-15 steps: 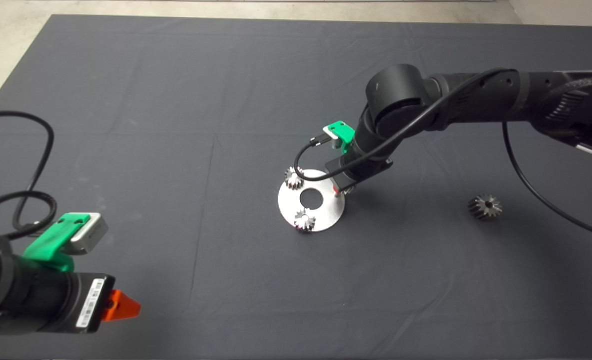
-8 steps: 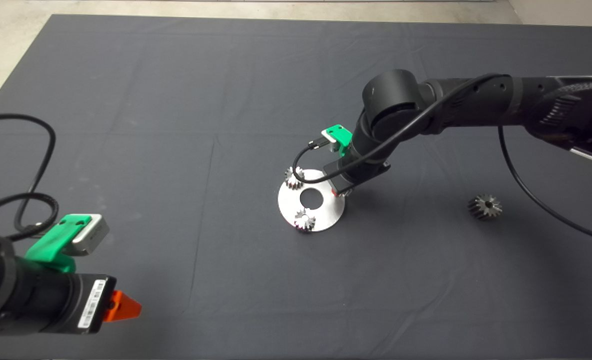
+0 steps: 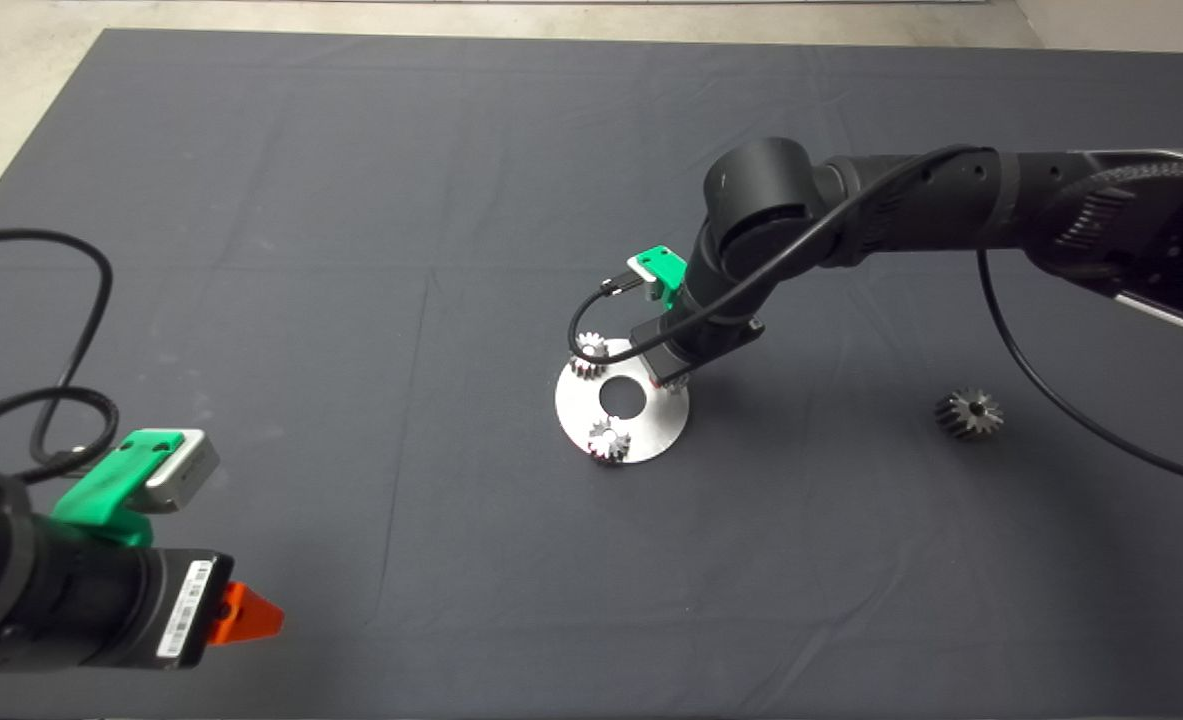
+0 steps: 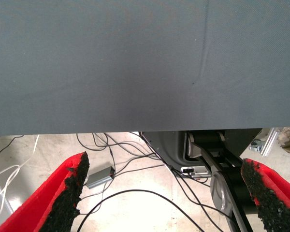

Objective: Remove an incorrectly installed larger gear and replace it with the correct smaller gear

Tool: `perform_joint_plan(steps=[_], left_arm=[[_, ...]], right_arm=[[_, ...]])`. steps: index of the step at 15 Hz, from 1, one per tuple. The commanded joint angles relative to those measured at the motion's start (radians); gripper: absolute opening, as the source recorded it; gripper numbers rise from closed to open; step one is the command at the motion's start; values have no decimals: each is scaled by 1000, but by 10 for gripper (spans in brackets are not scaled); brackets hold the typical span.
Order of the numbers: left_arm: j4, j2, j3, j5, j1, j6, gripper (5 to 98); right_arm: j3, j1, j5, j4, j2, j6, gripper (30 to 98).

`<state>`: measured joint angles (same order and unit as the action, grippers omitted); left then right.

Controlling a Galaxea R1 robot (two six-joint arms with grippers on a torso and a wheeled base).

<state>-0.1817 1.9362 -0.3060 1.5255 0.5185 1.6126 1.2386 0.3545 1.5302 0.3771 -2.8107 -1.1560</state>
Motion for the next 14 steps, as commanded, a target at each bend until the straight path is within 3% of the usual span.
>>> perform_joint_plan(steps=[1, 13, 14], left_arm=[[-9, -5, 18, 65, 3, 4, 794], [-25, -1, 18, 64, 2, 9, 794], [-25, 1, 18, 56, 2, 9, 794]], right_arm=[[17, 28, 25, 34, -28, 2, 356], [7, 20, 33, 34, 6, -3, 356], [3, 20, 33, 34, 23, -7, 358]])
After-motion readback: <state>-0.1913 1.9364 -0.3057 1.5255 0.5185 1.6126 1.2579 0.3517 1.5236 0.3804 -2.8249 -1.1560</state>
